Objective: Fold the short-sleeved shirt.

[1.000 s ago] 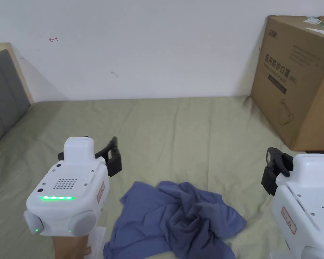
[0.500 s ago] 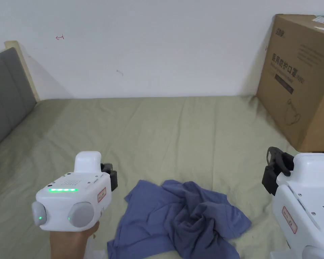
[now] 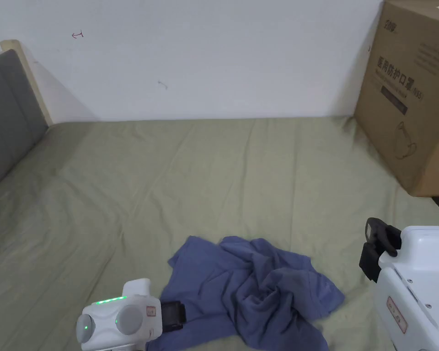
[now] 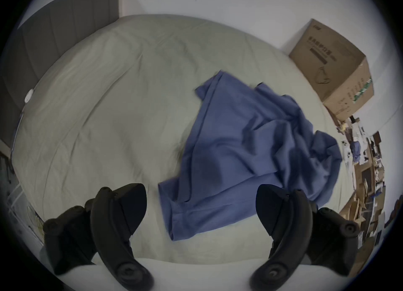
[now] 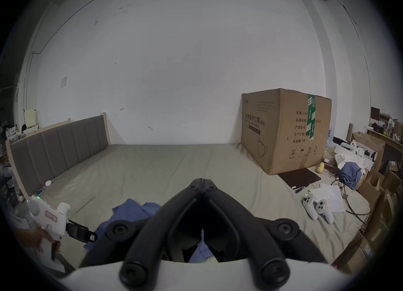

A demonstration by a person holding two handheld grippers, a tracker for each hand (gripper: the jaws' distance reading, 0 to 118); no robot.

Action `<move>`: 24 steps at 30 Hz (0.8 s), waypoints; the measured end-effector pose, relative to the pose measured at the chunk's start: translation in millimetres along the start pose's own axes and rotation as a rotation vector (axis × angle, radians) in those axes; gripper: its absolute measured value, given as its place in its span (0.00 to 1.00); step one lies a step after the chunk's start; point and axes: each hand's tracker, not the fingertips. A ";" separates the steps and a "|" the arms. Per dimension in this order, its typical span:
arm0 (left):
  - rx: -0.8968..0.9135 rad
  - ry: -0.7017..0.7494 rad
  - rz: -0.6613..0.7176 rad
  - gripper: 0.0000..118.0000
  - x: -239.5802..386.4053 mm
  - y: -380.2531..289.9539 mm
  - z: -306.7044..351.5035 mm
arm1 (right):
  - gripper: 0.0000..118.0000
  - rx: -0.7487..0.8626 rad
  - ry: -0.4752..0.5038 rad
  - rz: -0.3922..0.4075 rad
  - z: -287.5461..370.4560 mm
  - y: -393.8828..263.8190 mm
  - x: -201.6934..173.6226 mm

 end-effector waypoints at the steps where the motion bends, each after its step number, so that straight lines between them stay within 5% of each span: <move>1: -0.002 -0.007 -0.005 0.88 0.1 -0.7 -4.7 | 0.00 -0.009 0.003 -0.003 -2.1 -2.2 1.1; 5: -0.053 0.051 0.014 0.84 2.0 -4.5 -22.7 | 0.00 -0.034 0.002 -0.004 -6.4 -6.2 0.8; 7: -0.051 0.056 0.003 0.59 2.7 -8.4 -32.4 | 0.00 -0.044 0.000 -0.003 -10.3 -10.0 4.7; 9: -0.046 0.126 -0.078 0.54 9.1 -15.9 -34.9 | 0.00 -0.061 -0.001 -0.006 -14.5 -13.7 8.1; 11: -0.042 0.123 -0.105 0.38 15.5 -18.1 -31.6 | 0.00 -0.079 -0.004 -0.012 -21.0 -19.2 14.0; 12: -0.038 0.120 -0.115 0.14 17.7 -18.0 -29.5 | 0.00 -0.097 -0.004 -0.017 -25.3 -21.6 16.0; 13: -0.019 0.094 -0.134 0.03 17.9 -17.8 -25.4 | 0.00 -0.125 -0.004 -0.027 -31.4 -24.4 18.2; 14: -0.013 0.062 -0.145 0.03 17.2 -16.9 -22.7 | 0.00 -0.161 -0.003 -0.039 -39.1 -27.7 20.2; 15: -0.019 0.060 -0.133 0.03 19.1 -16.9 -21.4 | 0.04 -0.202 -0.003 -0.045 -48.0 -31.7 21.7; 17: 0.024 0.034 -0.145 0.03 20.1 -18.1 -13.1 | 0.32 -0.280 0.004 -0.047 -68.9 -42.2 25.1; 20: 0.092 -0.046 -0.115 0.03 15.7 -14.1 8.0 | 0.45 -0.423 0.026 -0.085 -110.8 -72.2 39.6; 24: 0.119 -0.072 -0.112 0.03 9.7 -5.6 23.8 | 0.93 -0.568 0.043 -0.139 -155.8 -110.5 46.6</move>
